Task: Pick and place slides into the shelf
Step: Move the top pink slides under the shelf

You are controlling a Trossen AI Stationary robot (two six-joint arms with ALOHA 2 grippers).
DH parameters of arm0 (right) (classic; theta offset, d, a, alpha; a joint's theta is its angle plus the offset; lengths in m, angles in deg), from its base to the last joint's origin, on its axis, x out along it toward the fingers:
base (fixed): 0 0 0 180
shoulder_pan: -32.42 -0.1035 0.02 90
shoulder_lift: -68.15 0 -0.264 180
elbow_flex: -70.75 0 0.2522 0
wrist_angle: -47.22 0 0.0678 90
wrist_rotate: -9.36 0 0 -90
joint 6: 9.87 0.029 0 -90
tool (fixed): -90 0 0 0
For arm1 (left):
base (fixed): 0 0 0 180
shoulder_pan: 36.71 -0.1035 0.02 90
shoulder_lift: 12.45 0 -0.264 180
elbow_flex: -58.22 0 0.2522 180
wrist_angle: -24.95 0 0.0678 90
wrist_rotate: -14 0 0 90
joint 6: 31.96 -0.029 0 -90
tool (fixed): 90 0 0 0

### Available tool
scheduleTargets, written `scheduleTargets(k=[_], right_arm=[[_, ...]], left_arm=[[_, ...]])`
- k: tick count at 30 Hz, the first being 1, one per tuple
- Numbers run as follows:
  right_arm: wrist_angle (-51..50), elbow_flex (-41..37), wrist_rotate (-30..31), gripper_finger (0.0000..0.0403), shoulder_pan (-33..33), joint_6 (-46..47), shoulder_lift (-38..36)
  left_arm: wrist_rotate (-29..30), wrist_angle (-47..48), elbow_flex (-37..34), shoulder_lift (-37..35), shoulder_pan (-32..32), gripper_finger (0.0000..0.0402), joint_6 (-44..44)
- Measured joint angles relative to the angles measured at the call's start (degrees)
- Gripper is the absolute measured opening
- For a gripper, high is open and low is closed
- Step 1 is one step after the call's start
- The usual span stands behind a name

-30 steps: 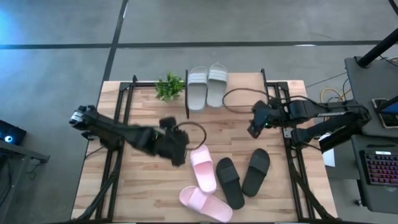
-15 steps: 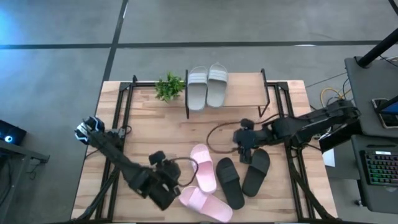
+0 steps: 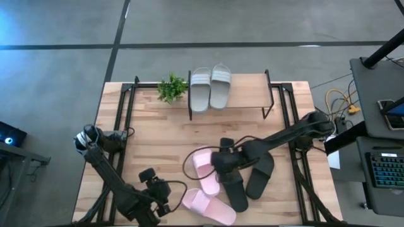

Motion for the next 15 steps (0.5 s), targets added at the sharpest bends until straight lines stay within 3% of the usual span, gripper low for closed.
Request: scheduleTargets(k=[10,15], right_arm=[[-0.4,7.9,0.2,0.0192,0.0,-1.3,10.2],[0.0,10.0,4.3,0.0192,0.1,-5.0,13.2]], left_arm=[[1.6,0.2,-4.4,0.2,7.4,0.0184,13.1],[1.7,0.2,-4.6,0.2,8.7,0.0184,13.5]])
